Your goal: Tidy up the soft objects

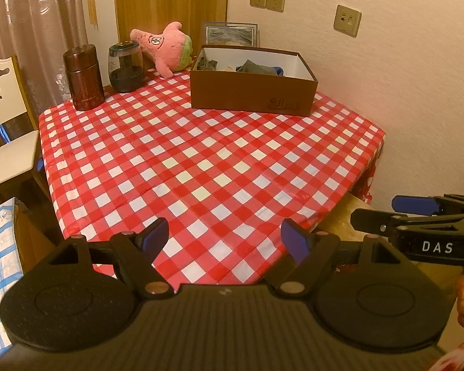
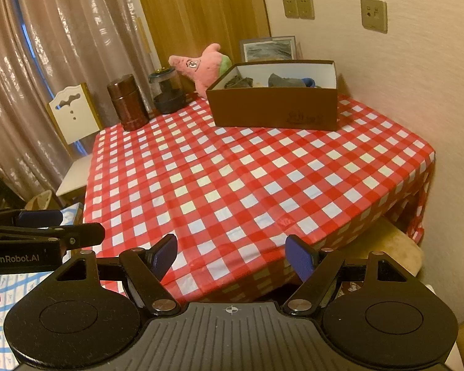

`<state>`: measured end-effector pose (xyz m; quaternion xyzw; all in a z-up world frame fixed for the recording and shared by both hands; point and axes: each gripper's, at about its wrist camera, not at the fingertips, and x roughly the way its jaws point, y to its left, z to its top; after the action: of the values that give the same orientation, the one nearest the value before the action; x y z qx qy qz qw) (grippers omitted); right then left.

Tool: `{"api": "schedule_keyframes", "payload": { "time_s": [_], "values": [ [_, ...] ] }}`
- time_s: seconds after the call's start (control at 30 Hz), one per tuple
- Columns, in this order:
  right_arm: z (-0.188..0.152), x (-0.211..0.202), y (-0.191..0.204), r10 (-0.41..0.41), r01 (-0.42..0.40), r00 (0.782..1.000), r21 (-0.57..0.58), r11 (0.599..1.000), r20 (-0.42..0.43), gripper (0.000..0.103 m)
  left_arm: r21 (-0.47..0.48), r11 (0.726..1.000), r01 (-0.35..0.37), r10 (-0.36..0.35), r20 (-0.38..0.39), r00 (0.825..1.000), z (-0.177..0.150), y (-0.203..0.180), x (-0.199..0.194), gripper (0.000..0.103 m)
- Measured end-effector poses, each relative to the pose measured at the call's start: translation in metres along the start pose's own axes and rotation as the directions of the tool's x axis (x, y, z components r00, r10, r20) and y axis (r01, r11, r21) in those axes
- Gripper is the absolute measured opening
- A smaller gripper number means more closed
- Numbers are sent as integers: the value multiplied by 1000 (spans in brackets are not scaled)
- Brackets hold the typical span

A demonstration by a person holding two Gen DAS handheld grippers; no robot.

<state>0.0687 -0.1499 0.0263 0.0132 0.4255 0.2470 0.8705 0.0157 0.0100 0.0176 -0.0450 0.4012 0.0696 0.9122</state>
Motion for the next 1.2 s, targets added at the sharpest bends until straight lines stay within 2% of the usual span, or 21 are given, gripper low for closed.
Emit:
{"api": "schedule_keyframes", "payload": {
  "time_s": [1.2],
  "values": [
    [0, 0, 1, -1, 1, 1000, -5, 1000, -3, 76, 1, 1000, 1, -1, 4, 1000, 1, -1, -2, 78]
  ]
}}
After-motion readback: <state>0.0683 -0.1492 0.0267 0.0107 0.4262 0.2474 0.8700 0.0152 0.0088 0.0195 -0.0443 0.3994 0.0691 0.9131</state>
